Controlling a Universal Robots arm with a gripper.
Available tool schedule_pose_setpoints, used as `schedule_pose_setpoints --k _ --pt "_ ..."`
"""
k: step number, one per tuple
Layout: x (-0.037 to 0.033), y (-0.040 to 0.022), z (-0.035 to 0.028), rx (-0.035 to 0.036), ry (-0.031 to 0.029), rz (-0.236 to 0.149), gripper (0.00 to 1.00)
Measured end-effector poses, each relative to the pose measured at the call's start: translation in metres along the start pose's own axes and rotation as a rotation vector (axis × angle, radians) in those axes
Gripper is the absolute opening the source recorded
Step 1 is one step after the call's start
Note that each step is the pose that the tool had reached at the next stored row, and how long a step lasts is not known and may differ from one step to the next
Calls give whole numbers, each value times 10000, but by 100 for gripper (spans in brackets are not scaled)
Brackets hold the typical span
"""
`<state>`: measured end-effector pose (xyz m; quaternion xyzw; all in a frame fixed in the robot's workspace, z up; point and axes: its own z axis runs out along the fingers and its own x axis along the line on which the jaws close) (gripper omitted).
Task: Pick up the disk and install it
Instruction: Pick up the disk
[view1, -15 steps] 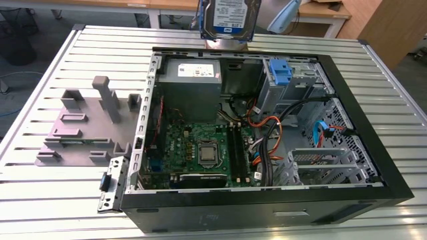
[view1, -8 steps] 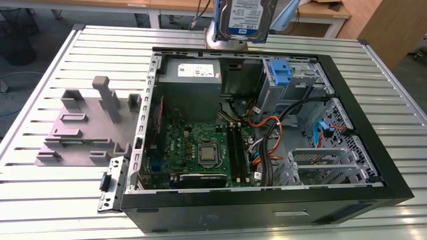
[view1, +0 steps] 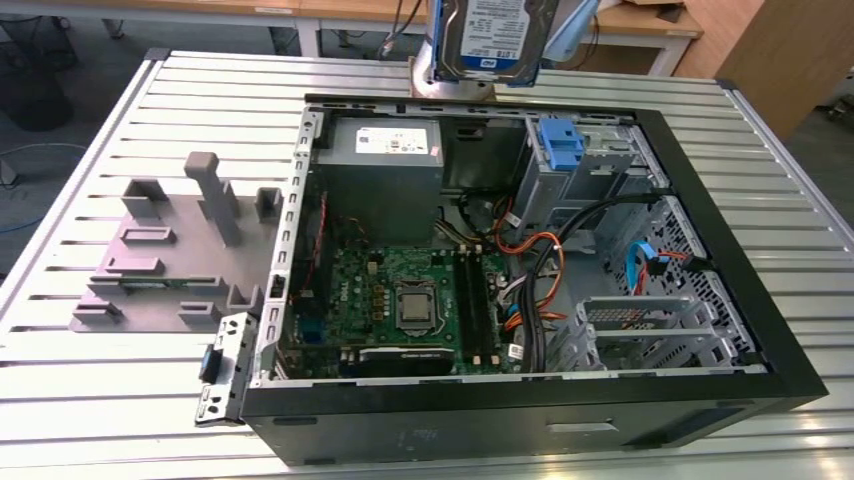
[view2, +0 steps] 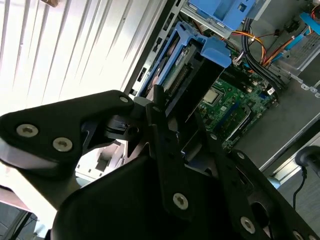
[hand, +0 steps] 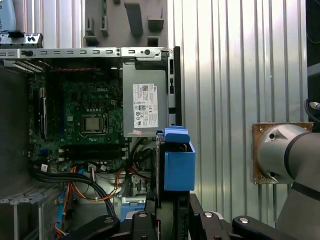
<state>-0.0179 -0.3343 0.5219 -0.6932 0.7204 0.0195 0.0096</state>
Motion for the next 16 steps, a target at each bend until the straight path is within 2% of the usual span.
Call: schedule_pose_setpoints --k 5,16 --pt "93 -3 -1 0 -1 2 35" --pt "440 -16 7 0 -2 1 35"
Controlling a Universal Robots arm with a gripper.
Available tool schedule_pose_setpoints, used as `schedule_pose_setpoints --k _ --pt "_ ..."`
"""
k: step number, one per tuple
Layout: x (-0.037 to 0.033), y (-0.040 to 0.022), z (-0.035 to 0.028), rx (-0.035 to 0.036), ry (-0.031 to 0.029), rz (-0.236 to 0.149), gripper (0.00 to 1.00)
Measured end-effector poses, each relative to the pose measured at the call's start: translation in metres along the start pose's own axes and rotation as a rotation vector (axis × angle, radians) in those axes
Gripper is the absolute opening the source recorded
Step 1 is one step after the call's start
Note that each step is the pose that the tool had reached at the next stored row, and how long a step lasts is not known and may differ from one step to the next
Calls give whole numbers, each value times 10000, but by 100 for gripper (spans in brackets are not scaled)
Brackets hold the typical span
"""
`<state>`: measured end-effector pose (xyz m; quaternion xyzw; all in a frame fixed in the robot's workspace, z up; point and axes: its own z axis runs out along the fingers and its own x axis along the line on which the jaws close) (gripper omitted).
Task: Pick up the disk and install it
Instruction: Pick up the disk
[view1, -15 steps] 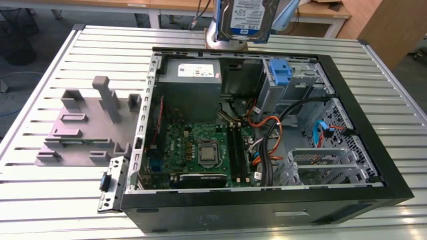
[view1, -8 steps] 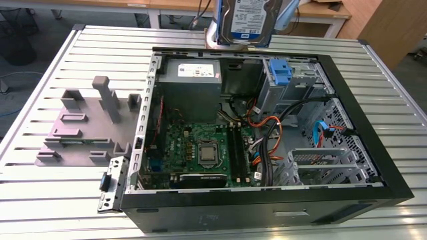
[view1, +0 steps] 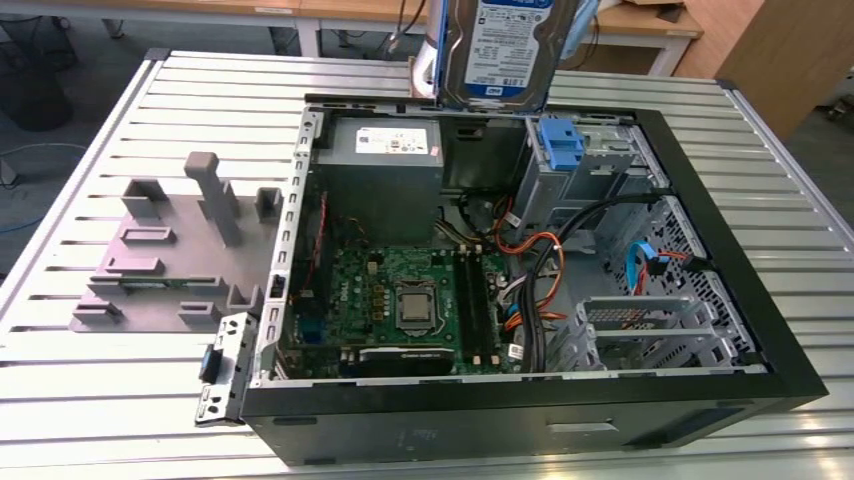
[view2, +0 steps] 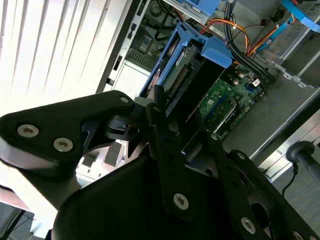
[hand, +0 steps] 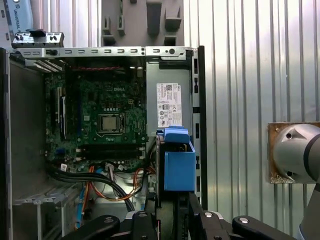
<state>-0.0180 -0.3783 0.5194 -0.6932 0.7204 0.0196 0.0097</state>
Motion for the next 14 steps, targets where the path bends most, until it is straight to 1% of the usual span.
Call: schedule_pose_setpoints --k 8,12,14 --pt "197 -8 8 -1 1 1 35" --pt "273 -11 10 -1 2 0 35" --pt "298 -12 12 -1 5 0 35"
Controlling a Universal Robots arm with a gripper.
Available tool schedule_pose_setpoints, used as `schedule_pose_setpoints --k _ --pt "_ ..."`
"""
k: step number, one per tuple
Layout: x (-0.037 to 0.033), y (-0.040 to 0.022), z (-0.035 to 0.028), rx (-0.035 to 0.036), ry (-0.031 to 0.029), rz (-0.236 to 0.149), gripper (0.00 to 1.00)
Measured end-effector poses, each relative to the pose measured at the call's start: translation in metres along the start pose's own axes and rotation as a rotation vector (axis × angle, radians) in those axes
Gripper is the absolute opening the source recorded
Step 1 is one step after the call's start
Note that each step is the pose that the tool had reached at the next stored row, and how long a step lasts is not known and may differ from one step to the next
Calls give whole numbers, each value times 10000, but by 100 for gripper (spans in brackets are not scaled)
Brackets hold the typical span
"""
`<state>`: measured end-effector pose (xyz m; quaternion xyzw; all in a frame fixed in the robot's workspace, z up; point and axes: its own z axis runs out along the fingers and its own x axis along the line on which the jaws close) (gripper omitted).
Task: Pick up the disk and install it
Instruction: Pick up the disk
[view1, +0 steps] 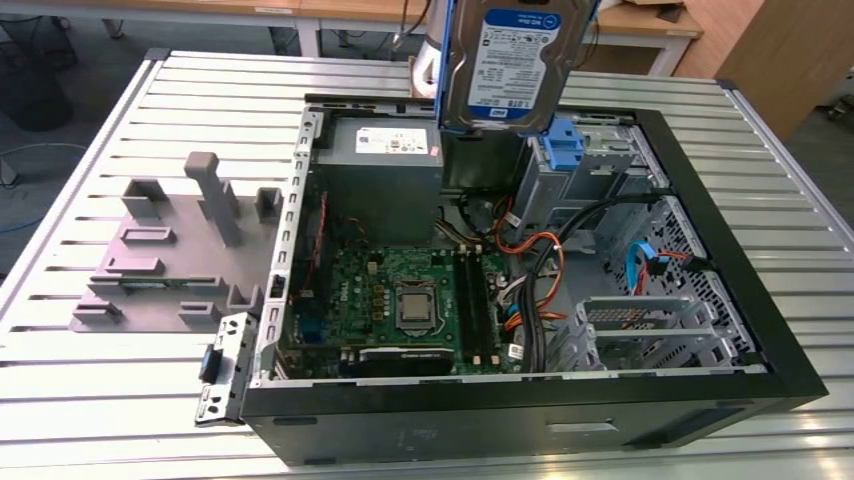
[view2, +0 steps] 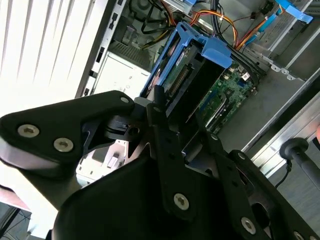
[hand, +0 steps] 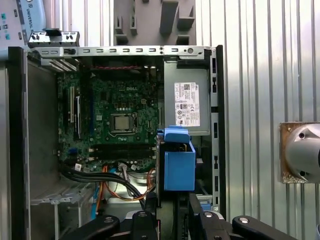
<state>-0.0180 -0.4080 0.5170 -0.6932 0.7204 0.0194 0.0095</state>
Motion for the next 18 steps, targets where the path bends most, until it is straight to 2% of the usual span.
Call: schedule_pose_setpoints --k 4,14,18 --pt "53 -2 4 0 3 0 35" --pt "249 -10 12 0 4 1 35" --pt "356 -14 20 1 3 0 35"
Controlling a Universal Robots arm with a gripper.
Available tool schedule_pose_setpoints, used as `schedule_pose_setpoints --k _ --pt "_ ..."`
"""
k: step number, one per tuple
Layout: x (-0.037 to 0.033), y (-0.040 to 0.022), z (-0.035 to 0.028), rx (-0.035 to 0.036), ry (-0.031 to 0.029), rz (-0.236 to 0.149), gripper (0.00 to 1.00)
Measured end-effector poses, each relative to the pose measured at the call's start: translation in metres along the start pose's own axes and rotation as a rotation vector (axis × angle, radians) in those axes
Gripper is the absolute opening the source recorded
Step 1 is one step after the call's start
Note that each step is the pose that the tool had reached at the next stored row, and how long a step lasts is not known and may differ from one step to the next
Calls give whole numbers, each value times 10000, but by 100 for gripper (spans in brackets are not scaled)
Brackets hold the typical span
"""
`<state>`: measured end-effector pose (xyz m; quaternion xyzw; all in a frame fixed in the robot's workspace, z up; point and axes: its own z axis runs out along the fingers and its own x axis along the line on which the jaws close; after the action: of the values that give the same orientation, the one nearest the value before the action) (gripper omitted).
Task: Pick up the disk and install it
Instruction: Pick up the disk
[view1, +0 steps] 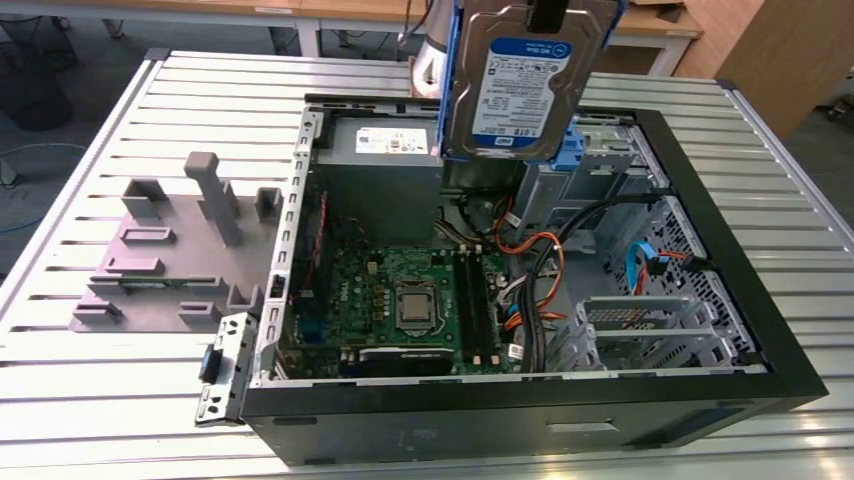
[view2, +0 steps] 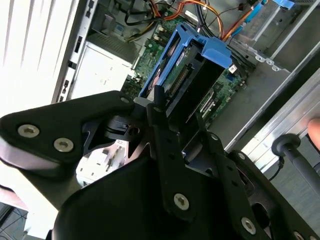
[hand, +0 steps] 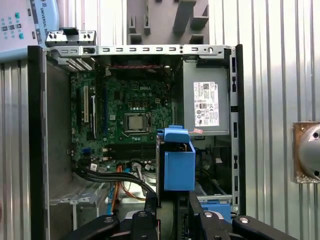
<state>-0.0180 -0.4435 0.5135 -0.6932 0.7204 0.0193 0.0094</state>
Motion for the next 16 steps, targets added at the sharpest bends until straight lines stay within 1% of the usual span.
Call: schedule_pose_setpoints --k 10,16 --pt "283 -10 13 0 0 1 35" --pt "431 -13 15 0 7 1 35"
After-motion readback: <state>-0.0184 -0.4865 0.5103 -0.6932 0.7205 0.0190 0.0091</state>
